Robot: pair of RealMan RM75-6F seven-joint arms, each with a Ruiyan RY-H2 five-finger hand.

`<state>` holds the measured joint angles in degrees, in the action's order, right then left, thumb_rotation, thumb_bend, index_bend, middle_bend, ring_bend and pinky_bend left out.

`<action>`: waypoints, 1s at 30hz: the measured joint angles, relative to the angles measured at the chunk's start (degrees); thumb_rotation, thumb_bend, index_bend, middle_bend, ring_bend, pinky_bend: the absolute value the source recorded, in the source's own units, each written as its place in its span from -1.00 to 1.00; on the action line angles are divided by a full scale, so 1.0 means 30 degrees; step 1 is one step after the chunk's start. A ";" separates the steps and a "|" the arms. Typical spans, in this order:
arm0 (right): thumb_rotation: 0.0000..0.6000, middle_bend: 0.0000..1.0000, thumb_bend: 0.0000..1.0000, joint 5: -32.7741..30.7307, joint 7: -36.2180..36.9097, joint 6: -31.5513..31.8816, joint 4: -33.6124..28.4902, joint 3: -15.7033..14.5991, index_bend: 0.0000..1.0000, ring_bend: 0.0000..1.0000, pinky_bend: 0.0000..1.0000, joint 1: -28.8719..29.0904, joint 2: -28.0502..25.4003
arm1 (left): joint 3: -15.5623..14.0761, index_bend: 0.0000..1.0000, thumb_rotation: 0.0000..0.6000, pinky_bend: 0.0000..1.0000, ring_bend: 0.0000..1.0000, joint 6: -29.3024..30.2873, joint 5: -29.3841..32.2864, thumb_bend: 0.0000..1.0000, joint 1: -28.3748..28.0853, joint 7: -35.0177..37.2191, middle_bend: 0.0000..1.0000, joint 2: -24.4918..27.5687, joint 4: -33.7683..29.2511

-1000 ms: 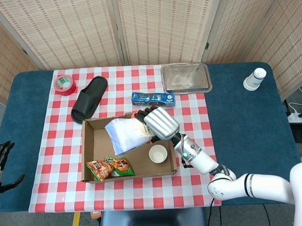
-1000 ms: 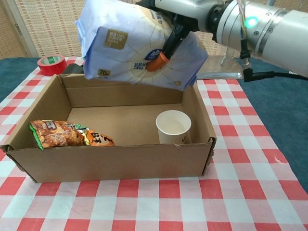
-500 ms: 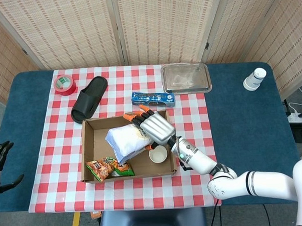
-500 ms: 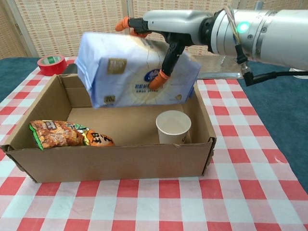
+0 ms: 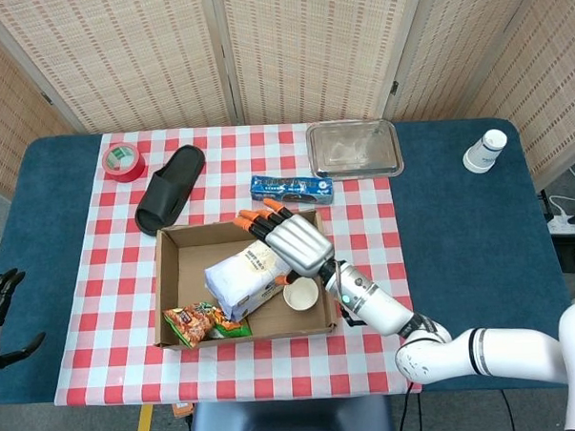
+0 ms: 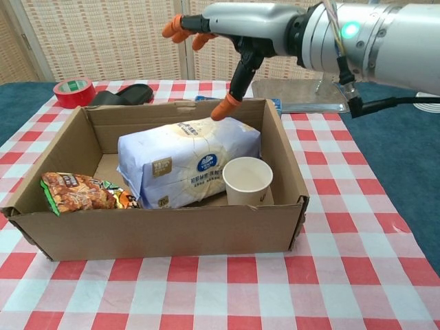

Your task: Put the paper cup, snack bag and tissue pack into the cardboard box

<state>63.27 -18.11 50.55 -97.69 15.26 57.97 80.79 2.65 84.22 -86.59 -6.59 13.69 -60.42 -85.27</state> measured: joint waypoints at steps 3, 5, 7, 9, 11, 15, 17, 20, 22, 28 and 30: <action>1.00 -1.00 -1.00 0.0265 -0.0394 0.0559 -0.0258 -0.0037 -1.00 -1.00 -1.00 -0.0226 -0.0508 | -0.0008 -1.00 1.00 -1.00 -1.00 -0.0011 -0.0017 -0.55 -0.0009 -0.0088 -1.00 0.0008 -0.0049; 1.00 -1.00 -1.00 0.0458 -0.0968 0.1037 -0.0437 -0.0157 -1.00 -1.00 -1.00 -0.0466 -0.0998 | -0.0016 -1.00 1.00 -1.00 -1.00 -0.0009 -0.0025 -0.55 -0.0009 -0.0152 -1.00 -0.0001 -0.0070; 1.00 -1.00 -1.00 0.0616 -0.1848 0.1761 -0.0582 -0.0331 -1.00 -1.00 -1.00 -0.0816 -0.1523 | -0.0038 -1.00 1.00 -1.00 -1.00 -0.0025 -0.0030 -0.55 -0.0004 -0.0200 -1.00 -0.0014 -0.0089; 1.00 -1.00 -1.00 0.0761 -0.2837 0.2664 -0.0662 -0.0524 -1.00 -1.00 -1.00 -0.1237 -0.1998 | -0.0038 -1.00 1.00 -1.00 -1.00 -0.0085 -0.0010 -0.55 -0.0027 -0.0262 -1.00 -0.0030 -0.0098; 1.00 -1.00 -1.00 0.0919 -0.3873 0.4012 -0.0740 -0.0784 -1.00 -1.00 -1.00 -0.1941 -0.2605 | -0.0038 -1.00 1.00 -1.00 -1.00 -0.0142 0.0014 -0.55 -0.0051 -0.0337 -1.00 -0.0060 -0.0107; 1.00 -1.00 -1.00 0.1154 -0.4518 0.6586 -0.0731 -0.1466 -1.00 -1.00 -1.00 -0.4059 -0.3966 | -0.0030 -1.00 1.00 -1.00 -1.00 -0.0191 0.0039 -0.55 -0.0088 -0.0576 -1.00 -0.0112 -0.0178; 1.00 -1.00 -1.00 0.1312 -0.4145 0.7496 -0.0419 -0.2000 -1.00 -1.00 -1.00 -0.5420 -0.4662 | -0.0030 -1.00 1.00 -1.00 -1.00 -0.0190 0.0033 -0.55 -0.0096 -0.0669 -1.00 -0.0124 -0.0195; 1.00 -1.00 -1.00 0.1443 -0.2896 0.8052 0.0756 -0.2813 -1.00 -1.00 -1.00 -0.7062 -0.5318 | -0.0006 -1.00 1.00 -1.00 -1.00 -0.0076 0.0046 -0.55 -0.0060 -0.0753 -1.00 -0.0133 -0.0230; 1.00 -1.00 -1.00 0.1431 -0.1681 0.8145 0.1920 -0.3289 -1.00 -1.00 -1.00 -0.7975 -0.5559 | 0.0022 -1.00 1.00 -1.00 -1.00 0.0008 0.0097 -0.55 -0.0008 -0.0800 -1.00 -0.0142 -0.0244; 1.00 -1.00 -1.00 0.2143 0.2833 0.8503 0.4586 -0.4652 -0.98 -1.00 -1.00 -1.0615 -0.5668 | 0.0046 -1.00 1.00 -1.00 -1.00 -0.0196 0.0258 -0.55 -0.0069 -0.1224 -1.00 -0.0259 -0.0216; 1.00 -1.00 -1.00 0.2715 0.4040 0.8757 0.5553 -0.5200 -0.97 -1.00 -1.00 -1.1595 -0.5558 | 0.0067 -1.00 1.00 -1.00 -1.00 -0.0336 0.0374 -0.55 -0.0118 -0.1392 -1.00 -0.0317 -0.0223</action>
<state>71.41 -5.99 76.82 -81.03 -0.34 23.19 64.12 2.85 83.21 -85.46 -6.95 9.51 -61.37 -85.94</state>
